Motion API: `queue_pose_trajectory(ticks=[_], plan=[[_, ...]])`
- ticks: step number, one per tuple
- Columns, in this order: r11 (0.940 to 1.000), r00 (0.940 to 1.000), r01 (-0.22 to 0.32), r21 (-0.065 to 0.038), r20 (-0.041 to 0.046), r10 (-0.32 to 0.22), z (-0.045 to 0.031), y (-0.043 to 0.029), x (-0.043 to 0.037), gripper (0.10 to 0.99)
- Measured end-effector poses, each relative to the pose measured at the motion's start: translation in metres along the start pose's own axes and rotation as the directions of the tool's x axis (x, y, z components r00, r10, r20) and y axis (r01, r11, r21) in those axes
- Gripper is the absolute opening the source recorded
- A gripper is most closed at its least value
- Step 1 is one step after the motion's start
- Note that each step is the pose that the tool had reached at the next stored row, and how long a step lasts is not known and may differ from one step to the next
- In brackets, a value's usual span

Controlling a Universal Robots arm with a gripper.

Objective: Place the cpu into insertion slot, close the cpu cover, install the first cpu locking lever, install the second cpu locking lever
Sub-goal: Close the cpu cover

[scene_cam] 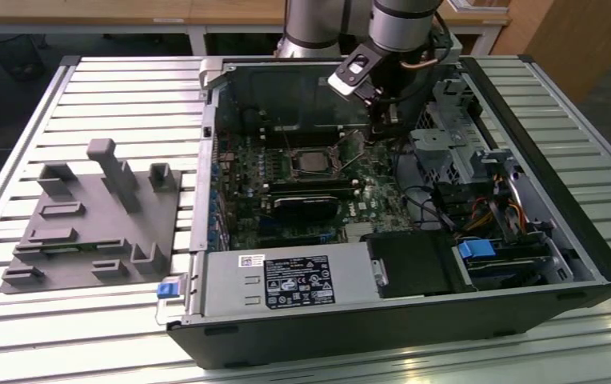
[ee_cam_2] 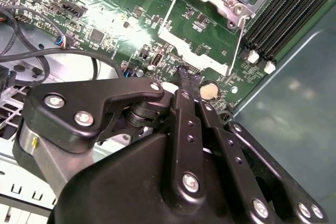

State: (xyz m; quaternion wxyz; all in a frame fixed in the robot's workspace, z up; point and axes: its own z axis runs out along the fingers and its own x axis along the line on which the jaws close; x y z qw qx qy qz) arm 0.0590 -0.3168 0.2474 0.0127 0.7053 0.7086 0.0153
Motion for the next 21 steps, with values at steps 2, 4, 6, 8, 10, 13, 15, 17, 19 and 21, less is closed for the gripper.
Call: queue_pose_trajectory(ticks=[2, 4, 6, 8, 10, 13, 15, 17, 19, 21], plan=[[1.0000, 1.0000, 0.000, 0.000, 0.0000, 0.000, 0.0008, 0.0000, 0.0000, 0.122], [1.0000, 1.0000, 0.000, 0.000, 0.0000, 0.000, 0.0020, -0.0001, 0.0000, 0.122], [1.0000, 1.0000, 0.000, 0.000, 0.0001, 0.000, 0.0029, -0.0001, 0.0000, 0.122], [1.0000, 1.0000, 0.000, 0.000, 0.0003, 0.000, 0.0031, -0.0001, 0.0000, 0.122], [1.0000, 1.0000, 0.000, 0.000, 0.0001, 0.000, 0.0033, -0.0005, 0.0000, 0.122], [1.0000, 1.0000, 0.000, 0.000, -0.0005, 0.000, 0.0033, -0.0027, 0.0000, 0.122], [1.0000, 1.0000, 0.000, 0.000, -0.0004, 0.000, 0.0032, -0.0034, 0.0000, 0.122], [1.0000, 1.0000, 0.000, 0.000, -0.0005, 0.000, 0.0032, -0.0043, 0.0000, 0.122], [1.0000, 1.0000, 0.000, 0.000, -0.0005, 0.000, 0.0032, -0.0045, 0.0000, 0.122], [1.0000, 1.0000, 0.000, 0.000, -0.0005, 0.000, 0.0032, -0.0046, 0.0000, 0.122]])
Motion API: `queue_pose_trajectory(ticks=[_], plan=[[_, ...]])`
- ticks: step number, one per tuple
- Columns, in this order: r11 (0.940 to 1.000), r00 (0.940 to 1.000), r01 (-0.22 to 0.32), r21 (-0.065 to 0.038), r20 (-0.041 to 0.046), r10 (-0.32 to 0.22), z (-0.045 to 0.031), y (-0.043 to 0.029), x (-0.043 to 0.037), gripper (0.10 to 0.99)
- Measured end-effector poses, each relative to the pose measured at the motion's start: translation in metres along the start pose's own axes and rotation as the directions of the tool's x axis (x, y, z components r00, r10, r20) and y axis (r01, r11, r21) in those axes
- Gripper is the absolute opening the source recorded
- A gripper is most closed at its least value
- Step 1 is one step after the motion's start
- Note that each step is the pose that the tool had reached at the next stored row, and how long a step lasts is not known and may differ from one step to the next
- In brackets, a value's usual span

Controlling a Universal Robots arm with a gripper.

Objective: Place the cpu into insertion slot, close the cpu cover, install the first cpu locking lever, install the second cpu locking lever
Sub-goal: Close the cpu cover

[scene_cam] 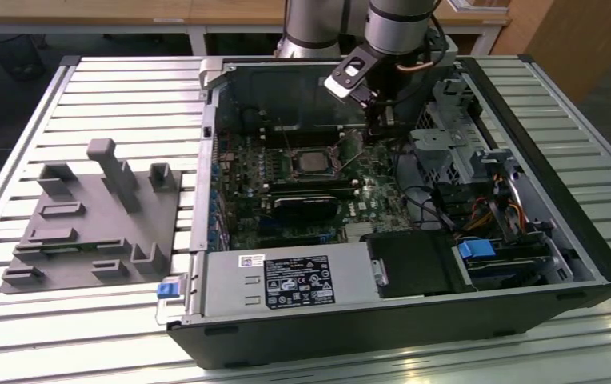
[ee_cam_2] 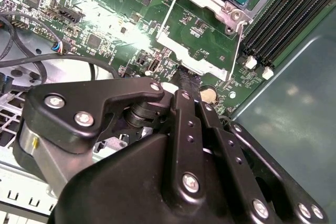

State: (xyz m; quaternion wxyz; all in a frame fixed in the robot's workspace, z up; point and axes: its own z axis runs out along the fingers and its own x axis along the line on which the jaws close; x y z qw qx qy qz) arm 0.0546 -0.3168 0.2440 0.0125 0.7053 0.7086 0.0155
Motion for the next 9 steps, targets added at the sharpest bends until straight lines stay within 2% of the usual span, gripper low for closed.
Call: queue_pose_trajectory(ticks=[9], plan=[[1.0000, 1.0000, 0.000, 0.000, 0.0001, 0.000, 0.0002, -0.0018, 0.0000, 0.122]])
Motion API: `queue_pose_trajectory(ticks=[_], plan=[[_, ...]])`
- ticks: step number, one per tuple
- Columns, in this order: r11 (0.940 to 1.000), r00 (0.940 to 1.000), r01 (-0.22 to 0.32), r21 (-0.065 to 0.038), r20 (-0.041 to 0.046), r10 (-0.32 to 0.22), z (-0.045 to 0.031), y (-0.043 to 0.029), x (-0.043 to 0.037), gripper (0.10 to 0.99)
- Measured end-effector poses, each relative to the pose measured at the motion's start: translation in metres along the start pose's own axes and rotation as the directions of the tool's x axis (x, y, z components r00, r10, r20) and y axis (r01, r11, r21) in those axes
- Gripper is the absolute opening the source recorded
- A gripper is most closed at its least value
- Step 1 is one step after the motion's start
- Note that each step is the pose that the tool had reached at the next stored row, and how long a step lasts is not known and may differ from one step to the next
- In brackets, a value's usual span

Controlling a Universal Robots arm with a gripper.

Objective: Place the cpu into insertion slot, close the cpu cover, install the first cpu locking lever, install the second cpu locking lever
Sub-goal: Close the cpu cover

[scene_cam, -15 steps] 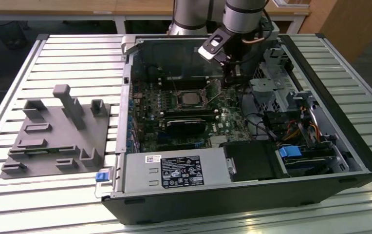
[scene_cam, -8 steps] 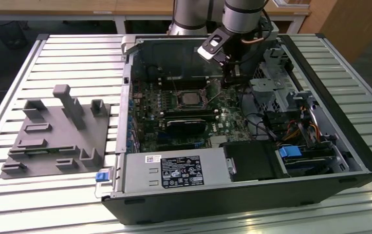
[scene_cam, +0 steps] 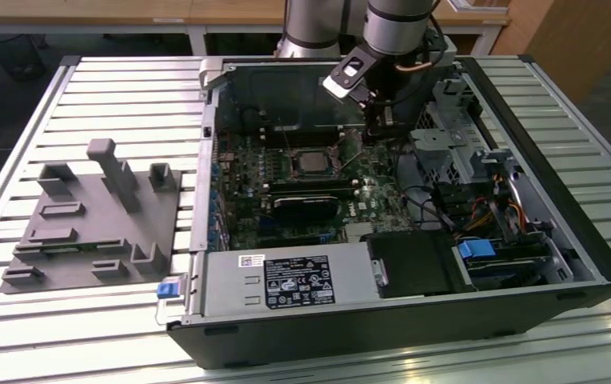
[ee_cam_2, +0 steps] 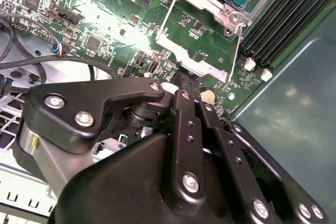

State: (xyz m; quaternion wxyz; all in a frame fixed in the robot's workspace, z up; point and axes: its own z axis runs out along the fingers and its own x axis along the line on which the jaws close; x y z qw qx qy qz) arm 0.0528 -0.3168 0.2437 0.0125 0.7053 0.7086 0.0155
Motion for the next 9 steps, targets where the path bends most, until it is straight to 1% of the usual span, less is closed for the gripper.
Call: queue_pose_trajectory(ticks=[9], plan=[[1.0000, 1.0000, 0.000, 0.000, -0.0001, 0.000, 0.0009, -0.0010, 0.0000, 0.122]])
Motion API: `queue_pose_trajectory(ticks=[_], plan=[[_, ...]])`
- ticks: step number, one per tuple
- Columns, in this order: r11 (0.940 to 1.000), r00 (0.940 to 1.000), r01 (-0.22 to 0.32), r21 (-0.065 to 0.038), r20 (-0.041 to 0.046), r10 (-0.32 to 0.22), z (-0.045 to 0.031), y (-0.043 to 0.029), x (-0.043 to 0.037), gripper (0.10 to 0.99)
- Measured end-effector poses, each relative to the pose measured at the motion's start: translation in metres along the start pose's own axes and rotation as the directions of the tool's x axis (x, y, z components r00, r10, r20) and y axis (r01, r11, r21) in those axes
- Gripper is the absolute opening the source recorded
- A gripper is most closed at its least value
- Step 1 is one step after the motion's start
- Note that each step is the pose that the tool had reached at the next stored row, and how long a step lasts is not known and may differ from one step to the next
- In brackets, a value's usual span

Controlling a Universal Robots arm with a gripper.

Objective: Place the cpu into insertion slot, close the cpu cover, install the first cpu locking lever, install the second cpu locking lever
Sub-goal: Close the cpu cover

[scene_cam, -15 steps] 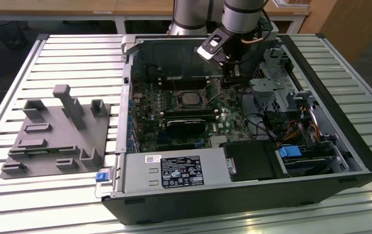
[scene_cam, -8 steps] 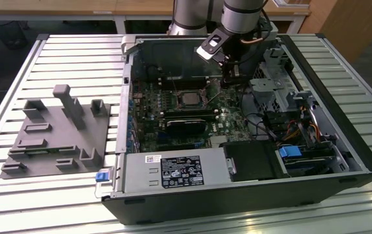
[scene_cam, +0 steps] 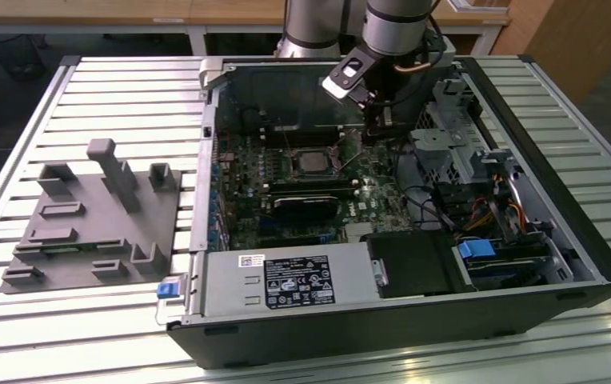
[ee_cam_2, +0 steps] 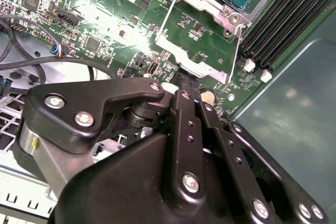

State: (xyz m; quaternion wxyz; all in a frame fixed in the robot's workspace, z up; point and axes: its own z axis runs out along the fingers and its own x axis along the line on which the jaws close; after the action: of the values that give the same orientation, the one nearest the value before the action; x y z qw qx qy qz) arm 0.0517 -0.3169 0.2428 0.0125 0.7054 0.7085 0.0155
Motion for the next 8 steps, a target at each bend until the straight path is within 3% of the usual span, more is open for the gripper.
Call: queue_pose_trajectory(ticks=[8], plan=[[1.0000, 1.0000, 0.000, 0.000, 0.0001, 0.000, -0.0001, -0.0014, 0.0000, 0.122]])
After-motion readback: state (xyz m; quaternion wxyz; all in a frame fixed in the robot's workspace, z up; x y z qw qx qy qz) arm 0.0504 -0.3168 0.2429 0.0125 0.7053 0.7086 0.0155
